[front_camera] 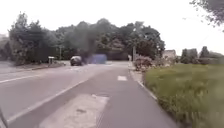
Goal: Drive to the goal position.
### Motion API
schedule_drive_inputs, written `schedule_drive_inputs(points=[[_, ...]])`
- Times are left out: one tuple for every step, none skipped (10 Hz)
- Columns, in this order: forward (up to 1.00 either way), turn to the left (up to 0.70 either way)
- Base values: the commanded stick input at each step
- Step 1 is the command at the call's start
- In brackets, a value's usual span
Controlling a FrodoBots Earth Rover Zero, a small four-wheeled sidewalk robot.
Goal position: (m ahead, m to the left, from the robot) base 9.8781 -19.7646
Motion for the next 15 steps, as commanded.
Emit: schedule_drive_inputs(points=[[1.0,0.0],[1.0,0.0],[1.0,0.0],[1.0,0.0],[1.0,0.0],[1.0,0.0],[1.0,0.0],[1.0,0.0],[1.0,0.0],[1.0,0.0],[1.0,0.0],[1.0,0.0],[1.0,0.0],[1.0,0.0],[1.0,0.0]])
